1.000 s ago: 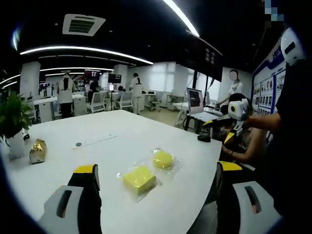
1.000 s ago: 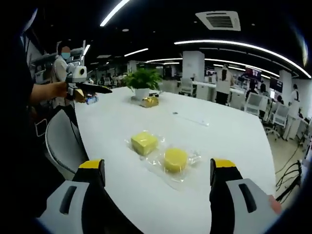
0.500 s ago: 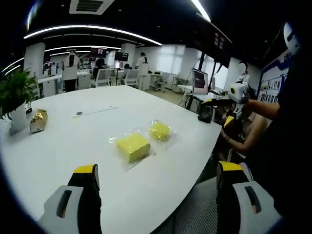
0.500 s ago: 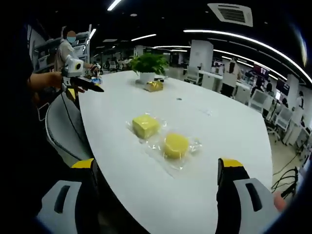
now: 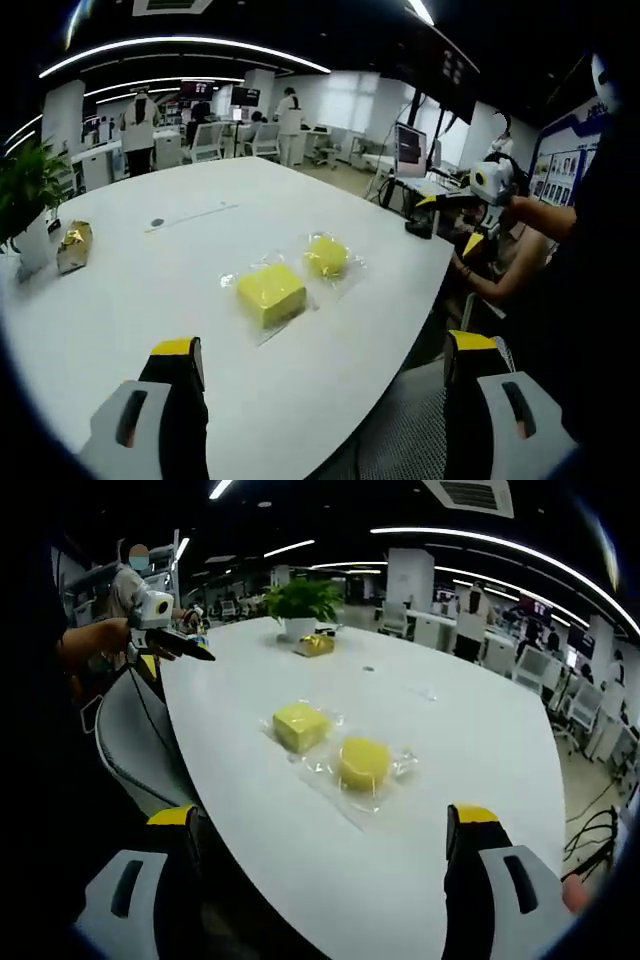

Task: Compare the silicone blocks by pressing each to a similar depth, holding the contact briefly, and releasing to observe deformation and rebound differences across the visible hardness samples.

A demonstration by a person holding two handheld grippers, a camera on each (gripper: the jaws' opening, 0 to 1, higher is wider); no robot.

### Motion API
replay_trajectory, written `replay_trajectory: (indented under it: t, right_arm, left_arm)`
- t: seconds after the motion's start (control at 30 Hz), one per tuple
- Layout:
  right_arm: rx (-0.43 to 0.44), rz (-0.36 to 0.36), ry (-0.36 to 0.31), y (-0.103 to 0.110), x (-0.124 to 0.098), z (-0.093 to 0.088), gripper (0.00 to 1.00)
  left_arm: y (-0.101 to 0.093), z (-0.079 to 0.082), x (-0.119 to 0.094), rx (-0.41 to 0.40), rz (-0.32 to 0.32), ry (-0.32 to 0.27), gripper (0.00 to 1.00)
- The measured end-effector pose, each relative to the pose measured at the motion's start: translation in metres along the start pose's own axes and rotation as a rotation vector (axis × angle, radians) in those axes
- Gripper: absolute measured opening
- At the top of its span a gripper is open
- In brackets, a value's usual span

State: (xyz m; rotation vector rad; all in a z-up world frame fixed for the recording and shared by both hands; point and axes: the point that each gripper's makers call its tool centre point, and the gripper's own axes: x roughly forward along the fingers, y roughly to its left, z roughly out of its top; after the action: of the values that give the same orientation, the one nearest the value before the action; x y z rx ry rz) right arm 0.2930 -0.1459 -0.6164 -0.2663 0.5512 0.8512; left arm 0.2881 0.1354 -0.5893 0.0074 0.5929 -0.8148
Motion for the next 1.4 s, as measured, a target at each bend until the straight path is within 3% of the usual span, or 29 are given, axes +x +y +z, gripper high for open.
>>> replay_trajectory:
  t: [0.2,0.3,0.53,0.63,0.8,0.93,1.23,1.4]
  right_arm:
    - [0.012,-0.012,0.012,-0.002,-0.002,-0.007,0.96]
    - [-0.017,-0.03,0.072,-0.008,-0.004,-0.02,0.92]
    - [0.025,-0.052,0.053,-0.017,-0.013,-0.023,0.88]
    - [0.039,-0.049,0.045,-0.017,-0.016,-0.023,0.81]
    - [0.048,-0.06,0.047,-0.018,-0.021,-0.027,0.79]
    - [0.062,-0.057,0.038,-0.017,-0.024,-0.027,0.76]
    - [0.078,-0.083,0.027,-0.025,-0.032,-0.028,0.75]
    - [0.089,-0.092,0.035,-0.028,-0.034,-0.036,0.74]
  left_arm:
    - [0.012,0.024,0.02,-0.001,-0.03,0.017,0.99]
    - [0.014,0.038,0.033,-0.009,-0.051,0.02,0.99]
    - [0.003,0.063,0.068,-0.146,-0.162,0.055,0.96]
    - [0.001,0.067,0.087,-0.156,-0.198,0.094,0.92]
    - [-0.009,0.073,0.118,-0.158,-0.264,0.131,0.89]
    - [-0.013,0.078,0.145,-0.229,-0.291,0.144,0.86]
    - [-0.012,0.072,0.2,-0.284,-0.277,0.215,0.79]
    - [-0.012,0.064,0.225,-0.385,-0.29,0.243,0.7]
